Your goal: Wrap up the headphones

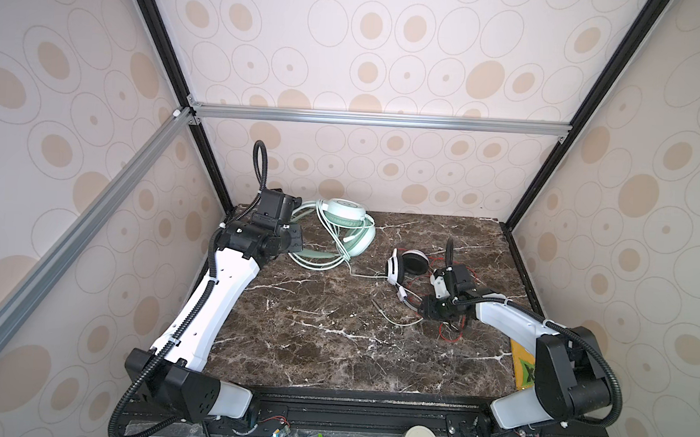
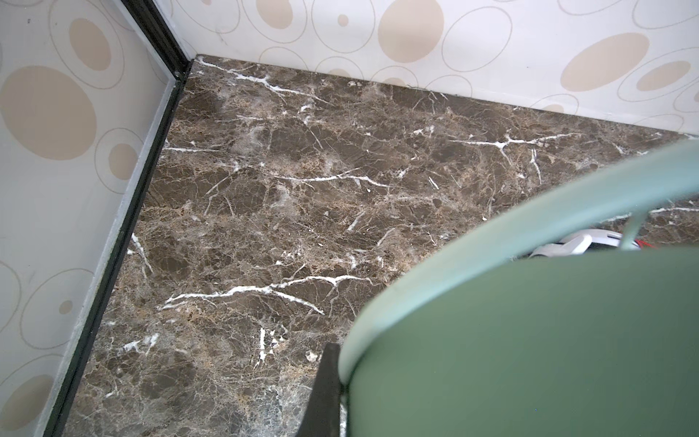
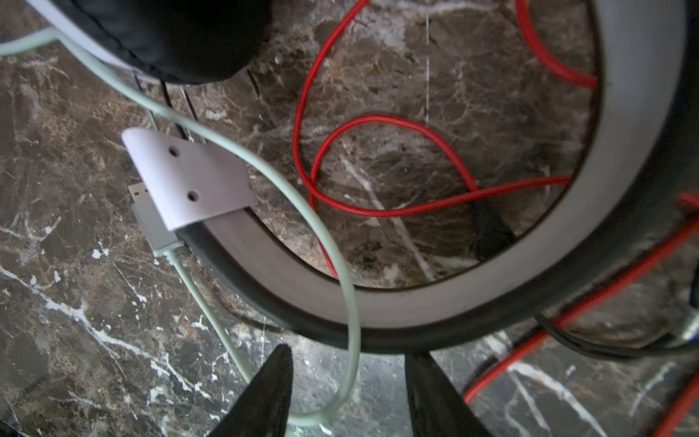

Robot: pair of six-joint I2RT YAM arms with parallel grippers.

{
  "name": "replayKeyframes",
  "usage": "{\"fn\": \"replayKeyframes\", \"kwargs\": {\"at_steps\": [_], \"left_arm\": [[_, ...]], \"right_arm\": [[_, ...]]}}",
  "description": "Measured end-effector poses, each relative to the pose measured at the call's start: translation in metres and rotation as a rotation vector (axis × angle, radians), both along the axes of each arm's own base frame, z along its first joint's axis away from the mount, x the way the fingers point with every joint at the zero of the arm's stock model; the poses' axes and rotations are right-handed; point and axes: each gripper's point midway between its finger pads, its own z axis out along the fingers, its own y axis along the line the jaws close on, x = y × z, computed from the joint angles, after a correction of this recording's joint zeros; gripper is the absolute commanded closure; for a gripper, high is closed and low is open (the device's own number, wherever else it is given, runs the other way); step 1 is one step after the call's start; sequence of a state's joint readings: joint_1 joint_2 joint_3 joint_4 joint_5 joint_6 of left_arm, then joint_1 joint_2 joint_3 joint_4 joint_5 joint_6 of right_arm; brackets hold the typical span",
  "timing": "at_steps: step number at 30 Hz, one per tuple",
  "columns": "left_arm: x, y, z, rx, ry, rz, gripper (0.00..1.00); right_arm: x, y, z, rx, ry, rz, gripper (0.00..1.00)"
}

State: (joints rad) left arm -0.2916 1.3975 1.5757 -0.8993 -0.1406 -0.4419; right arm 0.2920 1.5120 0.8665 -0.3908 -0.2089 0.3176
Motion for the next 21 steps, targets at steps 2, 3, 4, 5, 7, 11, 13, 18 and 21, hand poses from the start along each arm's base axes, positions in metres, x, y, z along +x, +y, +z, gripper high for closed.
{"fn": "replayKeyframes", "kwargs": {"at_steps": [2,3,4,5,7,11,13,18,21], "left_arm": [[0.000,0.000,0.000,0.001,0.000,-0.001,1.00],[0.000,0.000,0.000,0.002,0.000,-0.002,1.00],[0.000,0.000,0.000,0.002,0.000,-0.002,1.00],[0.000,0.000,0.000,0.003,0.000,-0.003,1.00],[0.000,0.000,0.000,0.003,0.000,-0.003,1.00],[0.000,0.000,0.000,0.003,0.000,-0.003,1.00],[0.000,0.000,0.000,0.003,0.000,-0.003,1.00],[0.000,0.000,0.000,0.003,0.000,-0.003,1.00],[0.000,0.000,0.000,0.003,-0.001,-0.003,1.00]], "right_arm": [[0.005,0.003,0.003,0.016,-0.016,0.002,0.61],[0.006,0.005,0.005,0.026,-0.018,0.001,0.63],[0.007,0.007,0.006,0.038,-0.020,0.001,0.64],[0.007,0.009,0.006,0.051,-0.019,0.003,0.64],[0.007,0.013,0.006,0.075,-0.015,0.002,0.65],[0.006,0.022,0.004,0.134,-0.003,-0.001,0.63],[0.005,0.026,-0.002,0.165,0.015,-0.005,0.61],[-0.001,0.037,-0.019,0.245,0.072,-0.019,0.72],[-0.004,0.040,-0.022,0.275,0.088,-0.029,0.93]]}}
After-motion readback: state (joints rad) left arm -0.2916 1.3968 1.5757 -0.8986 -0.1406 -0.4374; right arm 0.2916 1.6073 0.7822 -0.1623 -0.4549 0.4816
